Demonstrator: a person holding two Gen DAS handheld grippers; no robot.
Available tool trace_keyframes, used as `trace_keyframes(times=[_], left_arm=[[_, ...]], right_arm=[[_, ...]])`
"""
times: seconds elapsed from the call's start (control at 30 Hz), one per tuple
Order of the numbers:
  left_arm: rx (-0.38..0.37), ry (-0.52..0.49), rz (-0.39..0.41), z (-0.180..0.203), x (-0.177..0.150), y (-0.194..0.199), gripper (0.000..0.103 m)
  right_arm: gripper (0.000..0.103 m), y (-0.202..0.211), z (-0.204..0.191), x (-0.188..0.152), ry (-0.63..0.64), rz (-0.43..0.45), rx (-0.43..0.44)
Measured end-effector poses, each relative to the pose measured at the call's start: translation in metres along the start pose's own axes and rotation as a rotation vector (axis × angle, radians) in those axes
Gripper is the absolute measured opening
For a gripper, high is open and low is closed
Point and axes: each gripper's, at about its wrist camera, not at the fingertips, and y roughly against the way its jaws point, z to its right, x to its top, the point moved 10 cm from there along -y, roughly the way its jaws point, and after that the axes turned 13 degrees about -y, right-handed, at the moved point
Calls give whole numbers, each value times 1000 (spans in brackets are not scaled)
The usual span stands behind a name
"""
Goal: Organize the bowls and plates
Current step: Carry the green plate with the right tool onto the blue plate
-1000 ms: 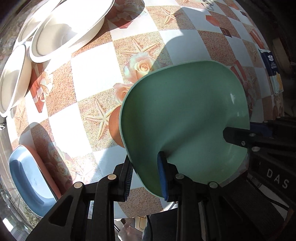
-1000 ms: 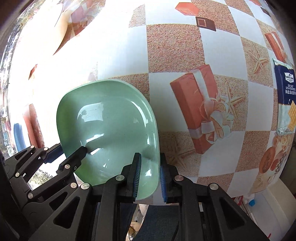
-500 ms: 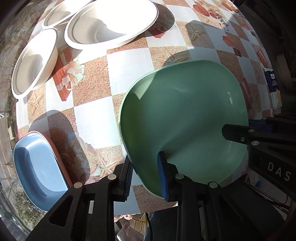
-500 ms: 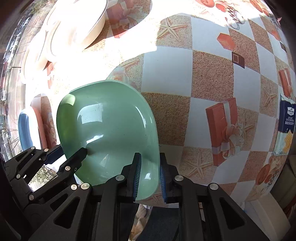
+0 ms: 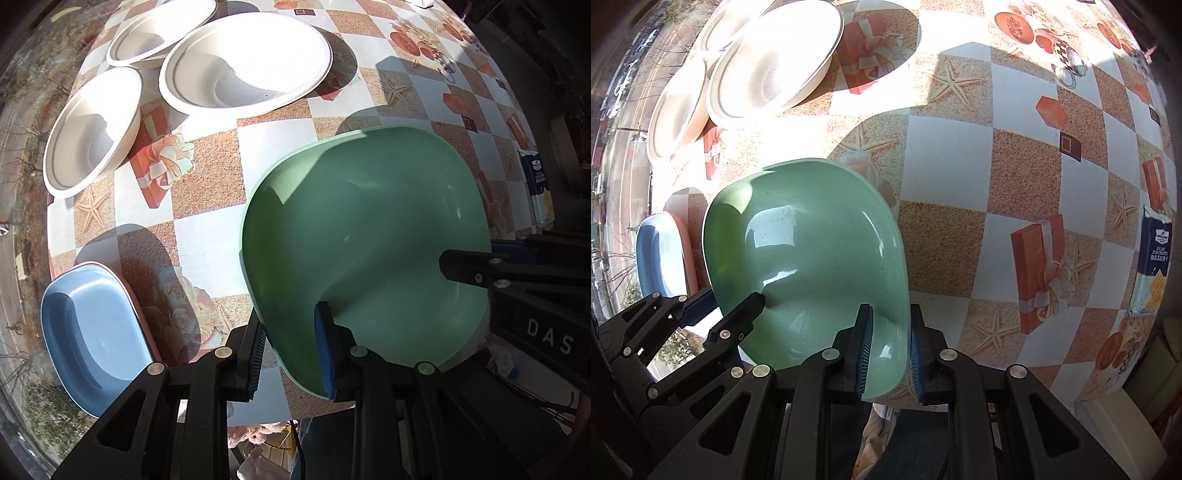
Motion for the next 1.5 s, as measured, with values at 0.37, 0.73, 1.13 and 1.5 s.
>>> trace_keyframes(times=[0.37, 0.73, 1.13, 1.5], left_arm=[[20, 86, 30, -20, 4, 29, 29], [32, 179, 53, -57, -32, 32, 29], [64, 240, 56, -75, -42, 20, 29], [94, 346, 27, -106, -75, 9, 28]], right_arm=[[22, 8, -16, 1, 56, 20, 8], [22, 24, -41, -9, 163, 34, 7], [22, 26, -55, -19, 225, 22, 2], [22, 12, -76, -26, 291, -29, 25]])
